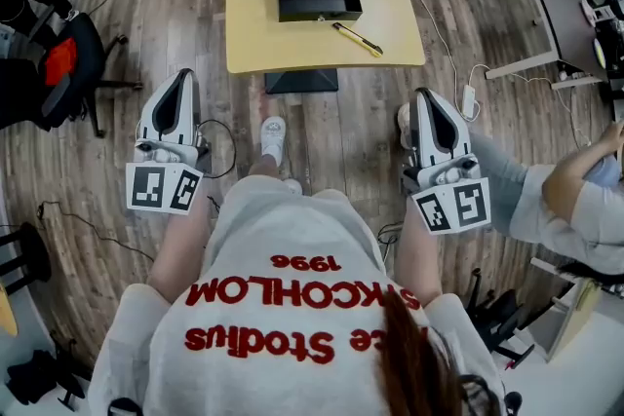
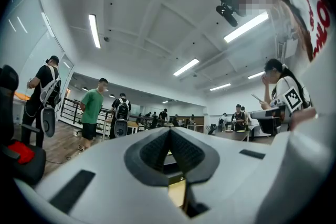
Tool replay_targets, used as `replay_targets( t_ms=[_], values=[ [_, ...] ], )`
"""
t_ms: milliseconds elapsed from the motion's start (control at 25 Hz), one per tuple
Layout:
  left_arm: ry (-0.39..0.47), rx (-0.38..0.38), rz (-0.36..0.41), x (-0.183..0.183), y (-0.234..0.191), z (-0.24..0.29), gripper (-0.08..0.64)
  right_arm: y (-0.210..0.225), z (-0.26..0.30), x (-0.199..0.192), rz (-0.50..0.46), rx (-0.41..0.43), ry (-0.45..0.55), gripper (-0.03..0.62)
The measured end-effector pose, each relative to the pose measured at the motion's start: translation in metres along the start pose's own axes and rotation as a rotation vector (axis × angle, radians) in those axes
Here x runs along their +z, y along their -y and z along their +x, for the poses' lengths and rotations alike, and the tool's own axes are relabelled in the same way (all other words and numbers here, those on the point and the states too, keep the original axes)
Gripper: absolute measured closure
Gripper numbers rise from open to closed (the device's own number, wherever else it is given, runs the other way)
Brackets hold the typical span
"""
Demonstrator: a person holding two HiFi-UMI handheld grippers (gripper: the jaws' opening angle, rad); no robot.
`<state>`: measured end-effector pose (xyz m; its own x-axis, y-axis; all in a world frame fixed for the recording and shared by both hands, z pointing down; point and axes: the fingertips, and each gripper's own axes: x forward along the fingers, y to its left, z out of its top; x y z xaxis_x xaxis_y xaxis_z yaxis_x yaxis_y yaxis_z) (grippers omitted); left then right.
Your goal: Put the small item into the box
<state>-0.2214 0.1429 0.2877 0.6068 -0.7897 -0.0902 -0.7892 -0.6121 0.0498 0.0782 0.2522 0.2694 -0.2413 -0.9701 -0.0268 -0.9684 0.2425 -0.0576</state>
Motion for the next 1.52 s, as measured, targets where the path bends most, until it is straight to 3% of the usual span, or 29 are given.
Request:
replay_targets(
  t_ms=[520, 920, 1160, 1520],
  values=[
    [-0.003, -0.033, -0.008, 0.004, -0.063, 0.102, 0.554, 0.027, 0.109, 0.013, 0.013, 0.003, 0.002, 0.588],
    [0.007, -0.105, -0.021, 0.000, -0.101, 0.179, 0.554, 0.051, 0.169, 0.020, 0.029, -0.063, 0.029, 0.588],
    [-0.007, -0.120, -0.040, -0.009, -0.125, 0.193, 0.554, 0.042, 0.191, 0.011, 0.050, -0.082, 0.001, 0.588],
    [-0.030, -0.102, -0.046, -0.021, -0.125, 0.201, 0.554, 0.060, 0.199, 0.005, 0.092, -0.084, -0.004, 0.588]
  ],
)
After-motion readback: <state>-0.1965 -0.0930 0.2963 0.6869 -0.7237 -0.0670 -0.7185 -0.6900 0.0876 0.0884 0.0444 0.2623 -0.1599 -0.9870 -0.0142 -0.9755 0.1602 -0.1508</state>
